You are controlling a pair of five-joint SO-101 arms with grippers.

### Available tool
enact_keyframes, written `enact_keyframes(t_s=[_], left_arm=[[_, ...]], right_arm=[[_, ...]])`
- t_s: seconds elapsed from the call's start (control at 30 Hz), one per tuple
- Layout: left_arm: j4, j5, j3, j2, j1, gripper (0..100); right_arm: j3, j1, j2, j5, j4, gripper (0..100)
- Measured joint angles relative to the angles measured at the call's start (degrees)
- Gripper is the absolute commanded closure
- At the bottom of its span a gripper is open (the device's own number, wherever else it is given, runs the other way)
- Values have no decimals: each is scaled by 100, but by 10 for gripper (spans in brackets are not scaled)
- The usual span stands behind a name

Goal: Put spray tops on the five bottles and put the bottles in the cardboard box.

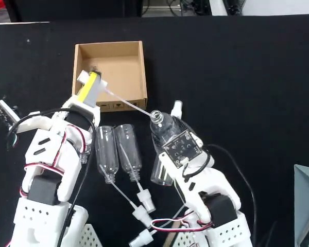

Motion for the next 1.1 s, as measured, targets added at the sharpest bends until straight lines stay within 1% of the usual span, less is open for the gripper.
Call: enact_keyframes(t_s=[0.13,0.3,0.4,0.63,0.8,1.1], left_arm=[[0,-176,0,0,35,971],[-18,-598,97,-9,536,971],[-185,-800,273,-9,844,971],[-747,-862,651,-9,985,971],[-791,-941,668,-9,1116,971],[-791,-1327,870,-9,1723,971]], right_arm=[[0,0,0,0,0,977],[0,0,0,9,0,977],[0,-9,0,18,0,977],[9,-9,0,18,0,977],[9,-9,0,18,0,976],[9,-9,0,18,149,974]])
